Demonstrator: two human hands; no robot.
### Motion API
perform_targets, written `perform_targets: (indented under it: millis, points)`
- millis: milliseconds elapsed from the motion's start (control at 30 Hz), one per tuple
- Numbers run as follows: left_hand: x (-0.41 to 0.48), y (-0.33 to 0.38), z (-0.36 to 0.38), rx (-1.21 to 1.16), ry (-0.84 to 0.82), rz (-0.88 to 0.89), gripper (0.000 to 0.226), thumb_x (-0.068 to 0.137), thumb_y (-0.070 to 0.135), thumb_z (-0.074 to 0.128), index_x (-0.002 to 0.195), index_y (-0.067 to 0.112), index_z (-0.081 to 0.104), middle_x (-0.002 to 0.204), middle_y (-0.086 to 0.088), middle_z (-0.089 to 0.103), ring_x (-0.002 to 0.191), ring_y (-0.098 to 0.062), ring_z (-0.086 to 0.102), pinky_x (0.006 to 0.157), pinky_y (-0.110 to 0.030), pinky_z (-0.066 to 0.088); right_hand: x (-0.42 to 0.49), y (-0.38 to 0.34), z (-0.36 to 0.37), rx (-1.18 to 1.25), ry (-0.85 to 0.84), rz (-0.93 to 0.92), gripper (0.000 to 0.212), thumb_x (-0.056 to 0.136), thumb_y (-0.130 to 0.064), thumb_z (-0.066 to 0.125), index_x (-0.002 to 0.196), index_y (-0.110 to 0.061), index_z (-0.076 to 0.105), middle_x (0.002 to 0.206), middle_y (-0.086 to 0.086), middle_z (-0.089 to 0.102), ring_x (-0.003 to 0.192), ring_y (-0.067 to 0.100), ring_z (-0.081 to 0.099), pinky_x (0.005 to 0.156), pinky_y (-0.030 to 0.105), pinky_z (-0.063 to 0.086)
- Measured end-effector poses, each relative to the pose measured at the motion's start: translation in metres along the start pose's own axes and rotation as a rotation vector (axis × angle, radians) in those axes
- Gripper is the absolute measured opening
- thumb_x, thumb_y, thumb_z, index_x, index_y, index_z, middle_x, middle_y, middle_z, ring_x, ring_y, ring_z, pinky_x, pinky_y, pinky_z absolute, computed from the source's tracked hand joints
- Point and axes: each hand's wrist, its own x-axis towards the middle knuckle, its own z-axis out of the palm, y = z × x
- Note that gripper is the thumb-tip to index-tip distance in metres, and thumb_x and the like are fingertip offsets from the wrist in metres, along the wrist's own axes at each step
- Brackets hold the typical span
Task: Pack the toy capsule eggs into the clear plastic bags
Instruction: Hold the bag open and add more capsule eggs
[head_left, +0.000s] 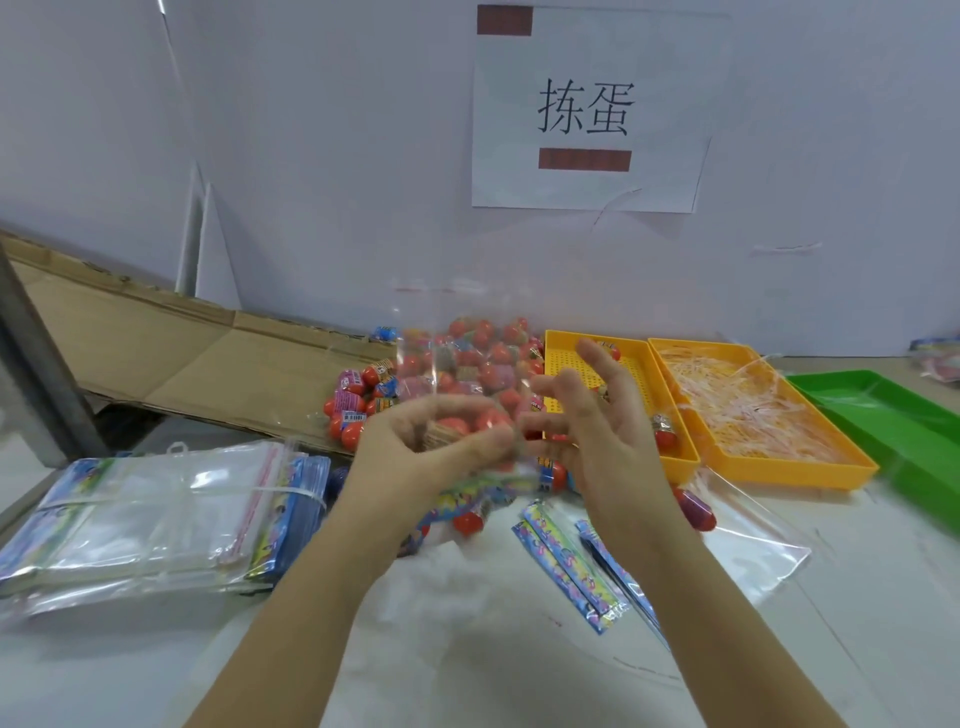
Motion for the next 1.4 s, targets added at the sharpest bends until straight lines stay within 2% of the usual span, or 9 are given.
perform_targets:
  millis: [100, 333, 500, 667, 833, 933, 1167, 1267, 1400]
  points:
    - [0.005, 0.001, -0.009, -0.158, 0.167, 0.06, 0.037, 0.048, 0.034, 0.084, 0.084, 0.031, 0.079, 0.087, -0.006, 0.077, 0.077, -0.022, 0.075, 0.068, -0.026, 0.06, 0.004, 0.008, -0.007, -0.399, 0.025, 0.009, 0.015, 0.096, -0.029, 0.053, 0.109, -0.034, 0.059, 0.096, -0.007, 0.068, 0.072, 0.011, 0.064, 0.063, 0.018, 0.053]
    - [0.006, 0.0, -0.007, -0.2, 0.192, 0.074, 0.048, 0.05, 0.031, 0.085, 0.097, 0.033, 0.077, 0.092, -0.009, 0.077, 0.081, -0.025, 0.075, 0.066, -0.026, 0.059, -0.008, 0.043, 0.007, -1.476, -0.375, -0.116, 0.034, 0.091, -0.055, 0.047, 0.116, -0.035, 0.059, 0.1, -0.012, 0.061, 0.098, 0.015, 0.056, 0.08, 0.031, 0.029]
    - [0.006, -0.003, -0.004, -0.158, 0.195, 0.091, 0.059, 0.051, 0.029, 0.086, 0.109, 0.028, 0.072, 0.094, -0.007, 0.077, 0.084, -0.025, 0.075, 0.065, -0.027, 0.059, -0.01, 0.042, 0.005, -1.295, -0.361, -0.051, 0.038, 0.078, -0.041, 0.065, 0.112, -0.044, 0.048, 0.104, -0.015, 0.056, 0.096, 0.01, 0.056, 0.084, 0.029, 0.041]
    - [0.007, -0.005, -0.005, -0.128, 0.205, 0.091, 0.062, 0.053, 0.03, 0.084, 0.113, 0.028, 0.069, 0.099, -0.004, 0.077, 0.091, -0.022, 0.074, 0.07, -0.029, 0.06, 0.001, 0.014, -0.007, -0.686, 0.027, -0.149, 0.041, 0.081, -0.017, 0.064, 0.092, -0.053, 0.048, 0.085, -0.014, 0.058, 0.069, 0.004, 0.058, 0.055, 0.023, 0.051]
    - [0.004, -0.012, 0.001, 0.202, 0.111, 0.087, 0.073, 0.052, 0.039, 0.088, 0.12, 0.044, 0.062, 0.1, 0.011, 0.076, 0.094, -0.009, 0.072, 0.076, -0.026, 0.06, 0.003, -0.01, -0.012, -0.266, 0.154, -0.303, 0.021, 0.084, -0.037, 0.054, 0.102, -0.044, 0.061, 0.093, -0.014, 0.066, 0.076, 0.017, 0.064, 0.058, 0.026, 0.053]
    - [-0.001, -0.019, 0.009, 0.335, 0.013, 0.097, 0.07, 0.063, 0.033, 0.09, 0.12, 0.055, 0.056, 0.104, 0.022, 0.072, 0.093, 0.0, 0.07, 0.08, -0.026, 0.06, -0.001, -0.015, -0.013, -0.34, 0.126, -0.447, 0.03, 0.087, -0.047, 0.049, 0.112, -0.036, 0.061, 0.109, 0.006, 0.064, 0.102, 0.023, 0.063, 0.076, 0.036, 0.055]
    - [-0.007, -0.018, 0.017, 0.411, -0.088, 0.184, 0.07, 0.068, 0.035, 0.087, 0.114, 0.071, 0.048, 0.105, 0.038, 0.065, 0.099, 0.01, 0.064, 0.08, -0.014, 0.054, -0.005, -0.019, -0.013, -0.439, 0.215, -0.567, 0.021, 0.087, -0.04, 0.056, 0.108, -0.035, 0.055, 0.096, -0.006, 0.068, 0.095, 0.015, 0.064, 0.084, 0.024, 0.046]
    - [-0.008, -0.016, 0.018, 0.408, -0.097, 0.216, 0.072, 0.063, 0.049, 0.082, 0.122, 0.068, 0.046, 0.109, 0.037, 0.064, 0.102, 0.011, 0.063, 0.081, -0.012, 0.053, -0.003, -0.019, -0.016, -0.693, 0.239, -0.565, 0.019, 0.089, -0.045, 0.053, 0.102, -0.035, 0.061, 0.103, -0.007, 0.067, 0.107, 0.017, 0.057, 0.095, 0.041, 0.042]
    - [-0.009, -0.016, 0.019, 0.469, -0.122, 0.203, 0.067, 0.066, 0.067, 0.07, 0.123, 0.073, 0.036, 0.112, 0.038, 0.062, 0.099, 0.01, 0.064, 0.083, -0.013, 0.054, -0.005, -0.021, -0.015, -0.811, 0.229, -0.554, 0.024, 0.085, -0.053, 0.052, 0.103, -0.041, 0.063, 0.121, -0.009, 0.05, 0.117, 0.01, 0.036, 0.1, 0.023, 0.029]
